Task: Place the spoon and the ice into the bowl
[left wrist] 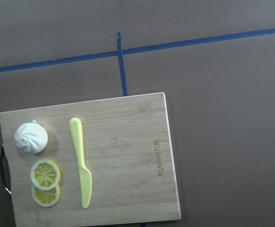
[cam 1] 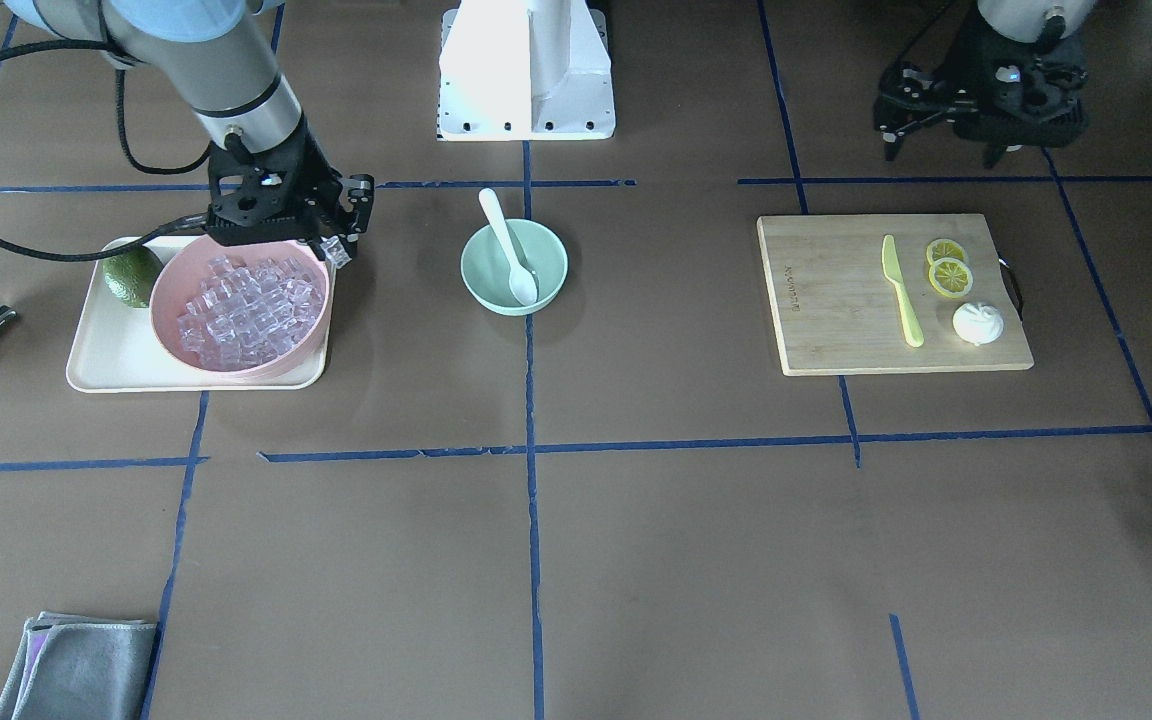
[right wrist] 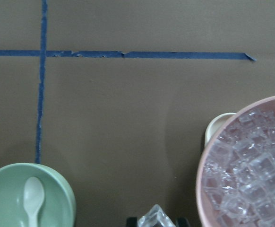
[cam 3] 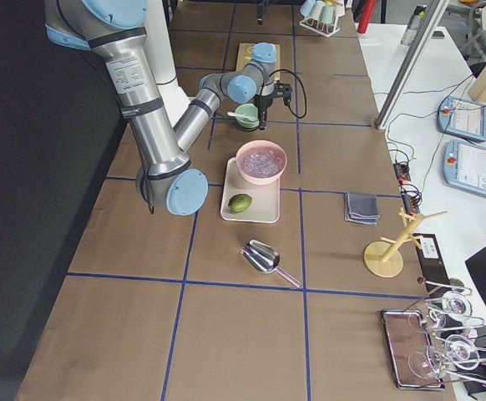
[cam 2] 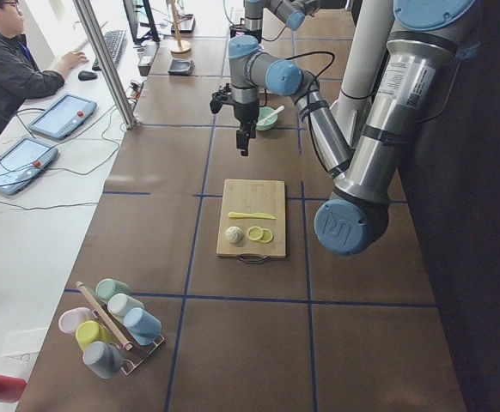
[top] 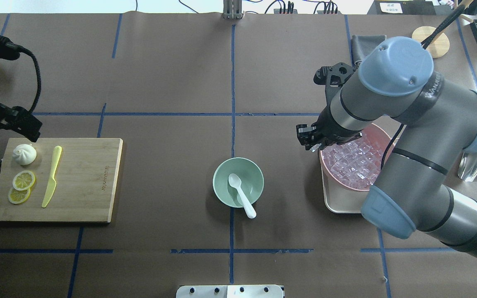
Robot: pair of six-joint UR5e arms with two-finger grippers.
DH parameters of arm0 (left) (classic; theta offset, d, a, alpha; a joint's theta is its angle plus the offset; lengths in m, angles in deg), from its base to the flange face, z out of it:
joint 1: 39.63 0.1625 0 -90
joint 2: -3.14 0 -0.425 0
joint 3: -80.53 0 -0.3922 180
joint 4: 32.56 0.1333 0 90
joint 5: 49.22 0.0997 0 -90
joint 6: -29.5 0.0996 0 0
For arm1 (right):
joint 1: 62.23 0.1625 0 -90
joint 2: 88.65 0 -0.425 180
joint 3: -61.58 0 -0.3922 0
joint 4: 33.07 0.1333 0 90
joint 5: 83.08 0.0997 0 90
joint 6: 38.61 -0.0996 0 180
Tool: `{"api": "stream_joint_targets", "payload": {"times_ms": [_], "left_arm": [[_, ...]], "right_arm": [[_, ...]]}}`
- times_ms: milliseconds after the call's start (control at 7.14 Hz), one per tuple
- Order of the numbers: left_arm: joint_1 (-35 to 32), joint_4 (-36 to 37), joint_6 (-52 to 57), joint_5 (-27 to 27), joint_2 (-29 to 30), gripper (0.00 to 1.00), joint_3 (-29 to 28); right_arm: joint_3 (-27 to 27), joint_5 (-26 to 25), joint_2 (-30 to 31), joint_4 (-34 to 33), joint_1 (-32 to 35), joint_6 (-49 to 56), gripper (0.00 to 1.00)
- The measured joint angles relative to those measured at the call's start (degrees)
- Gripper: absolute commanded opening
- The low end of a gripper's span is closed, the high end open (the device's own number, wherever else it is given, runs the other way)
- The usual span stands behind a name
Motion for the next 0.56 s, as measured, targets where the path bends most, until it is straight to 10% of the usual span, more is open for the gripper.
{"api": "stream_joint_targets", "payload": {"times_ms": [560], "left_arm": [[-13.45, -1.25, 21.5, -2.84, -7.36, 1.0, -5.28]], "right_arm": [[-10.57, -8.94, -12.56, 0.13, -8.3, -5.79, 0.02]]}}
